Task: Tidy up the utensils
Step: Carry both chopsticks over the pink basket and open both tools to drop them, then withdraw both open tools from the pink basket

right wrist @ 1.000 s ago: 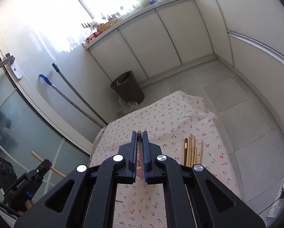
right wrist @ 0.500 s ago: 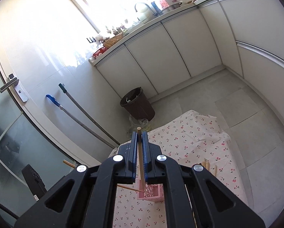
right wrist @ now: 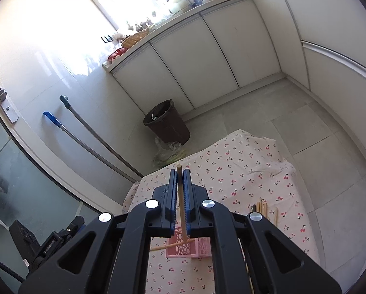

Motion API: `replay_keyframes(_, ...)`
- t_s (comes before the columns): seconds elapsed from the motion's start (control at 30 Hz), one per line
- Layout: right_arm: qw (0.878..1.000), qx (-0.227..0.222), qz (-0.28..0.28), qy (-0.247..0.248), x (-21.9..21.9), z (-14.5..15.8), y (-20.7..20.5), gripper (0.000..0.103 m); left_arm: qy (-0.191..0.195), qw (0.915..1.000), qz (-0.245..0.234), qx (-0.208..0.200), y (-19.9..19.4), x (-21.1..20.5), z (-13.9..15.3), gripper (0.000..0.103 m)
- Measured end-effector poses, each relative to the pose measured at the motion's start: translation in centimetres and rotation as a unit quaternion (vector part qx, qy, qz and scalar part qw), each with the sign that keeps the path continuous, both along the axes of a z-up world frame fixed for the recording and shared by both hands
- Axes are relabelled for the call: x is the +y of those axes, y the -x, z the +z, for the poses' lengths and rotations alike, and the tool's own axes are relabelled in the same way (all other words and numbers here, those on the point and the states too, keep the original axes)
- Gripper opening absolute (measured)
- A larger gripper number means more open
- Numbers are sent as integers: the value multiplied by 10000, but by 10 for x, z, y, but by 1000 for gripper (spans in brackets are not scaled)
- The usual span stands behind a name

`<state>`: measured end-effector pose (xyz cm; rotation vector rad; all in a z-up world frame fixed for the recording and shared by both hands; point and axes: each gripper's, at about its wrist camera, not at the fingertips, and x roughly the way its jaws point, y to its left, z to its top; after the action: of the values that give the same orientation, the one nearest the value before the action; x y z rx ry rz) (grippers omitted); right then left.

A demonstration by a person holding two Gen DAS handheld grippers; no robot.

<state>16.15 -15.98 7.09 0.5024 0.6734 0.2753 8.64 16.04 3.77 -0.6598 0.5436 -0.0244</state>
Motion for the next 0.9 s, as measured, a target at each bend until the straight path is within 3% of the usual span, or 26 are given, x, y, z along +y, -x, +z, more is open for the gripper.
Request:
replay_keyframes(0.2, 10000, 63, 12, -24, 11, -9, -8, 5, -99, 9998, -145, 97, -1, -7, 1, 44)
replay_keyframes(0.3, 9997, 196, 158, -71, 22, -21, -16, 10, -205, 9992, -289, 162, -2, -16, -2, 44)
replay_keyframes(0.33, 9995, 243, 192, -75, 24, -24, -16, 17, -265, 9990, -329, 162, -2, -19, -2, 45)
replay_keyframes(0.37, 9994, 267, 223, -26, 27, -27, -16, 27, -371, 9985, -378, 148, -1, -24, 0, 45)
replay_keyframes(0.43, 9994, 217, 240, 139, 33, -28, -12, 35, -583, 9973, -435, 87, 2, -31, 2, 46)
replay_keyframes(0.6, 9974, 31, 325, 649, 44, -24, 6, 37, -1118, 9922, -543, -46, 8, -52, 9, 56)
replay_keyframes(0.67, 9960, -4, 335, 823, 45, -25, 13, 46, -1268, 9903, -560, -69, 10, -58, 9, 58)
replay_keyframes(0.9, 9914, -2, 291, 1275, 40, -36, 38, 56, -1936, 9795, -562, -65, 21, -82, 8, 69)
